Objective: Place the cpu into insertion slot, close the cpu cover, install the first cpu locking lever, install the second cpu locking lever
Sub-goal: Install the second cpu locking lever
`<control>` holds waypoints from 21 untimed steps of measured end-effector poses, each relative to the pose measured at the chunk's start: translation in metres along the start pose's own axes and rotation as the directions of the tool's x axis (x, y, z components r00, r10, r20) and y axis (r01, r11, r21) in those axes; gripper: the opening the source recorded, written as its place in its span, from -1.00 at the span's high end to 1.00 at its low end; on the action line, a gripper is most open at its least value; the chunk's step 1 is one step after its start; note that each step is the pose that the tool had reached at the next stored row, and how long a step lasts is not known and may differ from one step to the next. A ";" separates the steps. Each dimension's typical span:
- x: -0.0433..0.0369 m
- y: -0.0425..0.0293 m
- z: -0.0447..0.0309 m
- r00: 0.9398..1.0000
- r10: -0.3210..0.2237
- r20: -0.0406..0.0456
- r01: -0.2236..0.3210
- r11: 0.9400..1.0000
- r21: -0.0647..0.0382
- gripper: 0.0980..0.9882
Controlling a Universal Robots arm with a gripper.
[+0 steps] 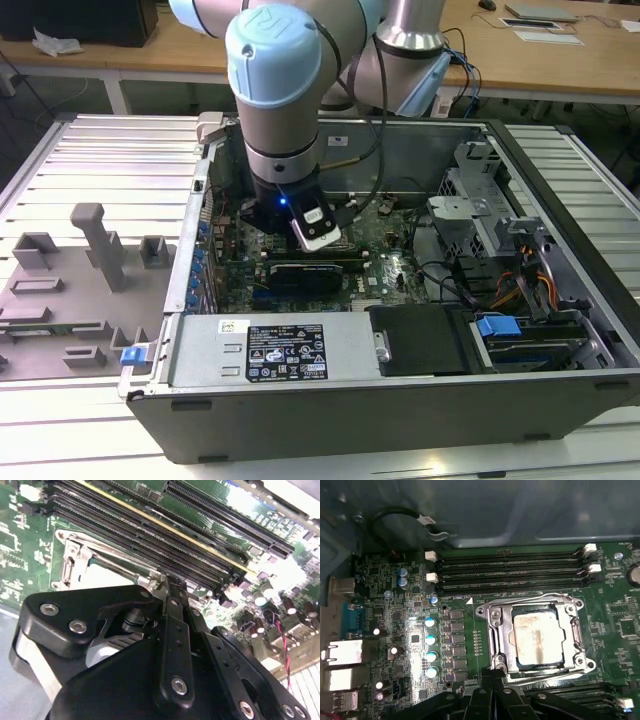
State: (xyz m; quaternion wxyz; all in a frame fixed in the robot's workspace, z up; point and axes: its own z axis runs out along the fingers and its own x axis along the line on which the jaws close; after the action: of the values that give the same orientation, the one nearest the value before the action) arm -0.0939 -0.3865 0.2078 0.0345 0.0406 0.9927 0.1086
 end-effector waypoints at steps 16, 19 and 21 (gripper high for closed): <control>-0.0417 0.0174 -0.0056 1.000 -0.005 -0.002 0.005 0.994 0.105 0.98; -0.0414 0.0302 -0.0027 1.000 -0.006 -0.001 0.006 0.993 0.116 0.98; -0.0408 0.0399 -0.0007 1.000 -0.007 -0.001 0.007 0.993 0.120 0.98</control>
State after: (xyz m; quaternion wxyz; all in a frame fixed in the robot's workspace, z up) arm -0.0505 -0.3514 0.2197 0.0319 0.0393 0.9975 0.0485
